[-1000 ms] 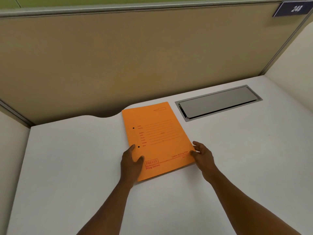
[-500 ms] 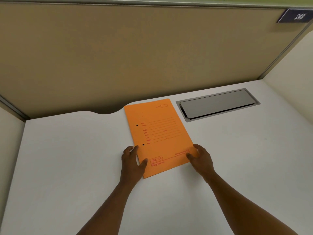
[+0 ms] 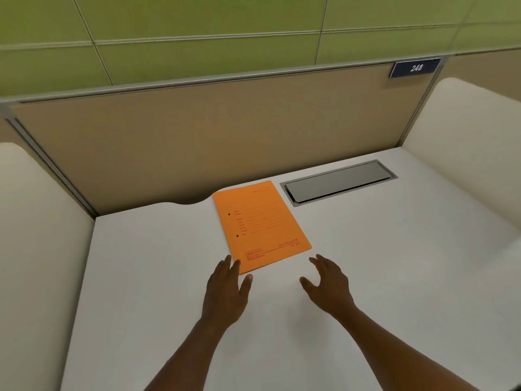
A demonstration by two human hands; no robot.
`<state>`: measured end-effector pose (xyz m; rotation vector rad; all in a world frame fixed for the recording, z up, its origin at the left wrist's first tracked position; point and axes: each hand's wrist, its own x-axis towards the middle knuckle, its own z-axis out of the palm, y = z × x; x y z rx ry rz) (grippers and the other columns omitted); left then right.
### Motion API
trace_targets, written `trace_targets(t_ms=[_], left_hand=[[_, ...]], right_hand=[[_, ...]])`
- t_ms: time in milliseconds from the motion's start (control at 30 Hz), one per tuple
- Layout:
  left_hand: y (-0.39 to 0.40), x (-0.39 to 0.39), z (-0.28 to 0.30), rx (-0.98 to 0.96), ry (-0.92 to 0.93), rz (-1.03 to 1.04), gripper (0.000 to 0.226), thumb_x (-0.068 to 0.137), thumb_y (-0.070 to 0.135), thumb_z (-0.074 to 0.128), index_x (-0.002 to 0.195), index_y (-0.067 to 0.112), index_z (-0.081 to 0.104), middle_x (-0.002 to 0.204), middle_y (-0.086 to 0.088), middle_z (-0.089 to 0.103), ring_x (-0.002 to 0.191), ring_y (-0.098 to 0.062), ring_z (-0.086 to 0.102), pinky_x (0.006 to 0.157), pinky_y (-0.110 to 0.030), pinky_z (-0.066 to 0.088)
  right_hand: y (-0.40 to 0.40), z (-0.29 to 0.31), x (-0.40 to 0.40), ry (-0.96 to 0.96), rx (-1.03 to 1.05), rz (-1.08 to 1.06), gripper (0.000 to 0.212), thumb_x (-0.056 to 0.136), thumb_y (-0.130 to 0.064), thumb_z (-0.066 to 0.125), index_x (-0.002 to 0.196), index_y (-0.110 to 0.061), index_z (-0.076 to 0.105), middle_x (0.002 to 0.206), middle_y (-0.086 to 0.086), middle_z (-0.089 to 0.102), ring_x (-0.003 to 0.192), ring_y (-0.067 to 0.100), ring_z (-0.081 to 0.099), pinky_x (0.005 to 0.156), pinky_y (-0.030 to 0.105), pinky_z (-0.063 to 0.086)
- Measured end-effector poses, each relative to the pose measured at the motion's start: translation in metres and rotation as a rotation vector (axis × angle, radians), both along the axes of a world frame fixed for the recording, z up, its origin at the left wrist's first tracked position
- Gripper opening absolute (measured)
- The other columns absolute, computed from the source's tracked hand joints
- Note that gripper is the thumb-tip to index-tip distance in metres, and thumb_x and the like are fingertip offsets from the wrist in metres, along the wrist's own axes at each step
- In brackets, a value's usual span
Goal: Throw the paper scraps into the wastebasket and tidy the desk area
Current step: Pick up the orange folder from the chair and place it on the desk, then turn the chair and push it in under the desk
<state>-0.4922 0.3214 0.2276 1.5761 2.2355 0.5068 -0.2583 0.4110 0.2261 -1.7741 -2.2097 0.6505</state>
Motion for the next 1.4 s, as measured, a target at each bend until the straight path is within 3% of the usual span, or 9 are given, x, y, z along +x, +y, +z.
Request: trace_targets(t_ms=[167,367,633,1400], left_hand=[[-0.066,0.051,0.026,0.021,-0.01,0.014,0.104,0.078,0.08,-0.007,0.151,0.018,0.032,0.161,-0.004,0.022,0.149,-0.021,0.018,0.119,-0.036,0.014],[-0.15,0.127,0.042,-0.008,0.005,-0.019,0.063,0.099,0.053,0.028,0.151,0.019,0.031,0.162,-0.001,0.018,0.15,-0.018,0.011,0.12,-0.033,0.008],[-0.276,0.233,0.073,0.029,0.04,-0.051,0.06,0.1,0.053,0.028,0.15,0.021,0.034,0.161,0.0,0.02,0.15,-0.018,0.012,0.121,-0.034,0.007],[-0.523,0.392,0.116,0.153,0.093,-0.11,0.056,0.1,0.051,0.034,0.147,0.021,0.038,0.156,-0.001,0.032,0.146,-0.017,0.022,0.121,-0.038,0.016]], right_hand=[[-0.064,0.018,0.048,-0.036,0.055,0.044,0.067,0.089,-0.052,0.058,0.146,-0.021,0.042,0.155,0.001,0.035,0.145,0.021,0.028,0.112,0.041,0.029],[-0.148,0.039,0.124,0.0,0.087,0.012,0.066,0.088,-0.055,0.056,0.144,-0.022,0.043,0.154,0.0,0.036,0.144,0.02,0.027,0.112,0.041,0.029],[-0.269,0.072,0.215,-0.03,0.077,0.059,0.068,0.092,-0.058,0.048,0.15,-0.024,0.032,0.158,-0.002,0.029,0.147,0.018,0.019,0.117,0.038,0.02],[-0.529,0.11,0.355,0.141,0.164,0.031,0.064,0.09,-0.053,0.057,0.145,-0.025,0.04,0.149,-0.004,0.041,0.142,0.015,0.029,0.115,0.041,0.024]])
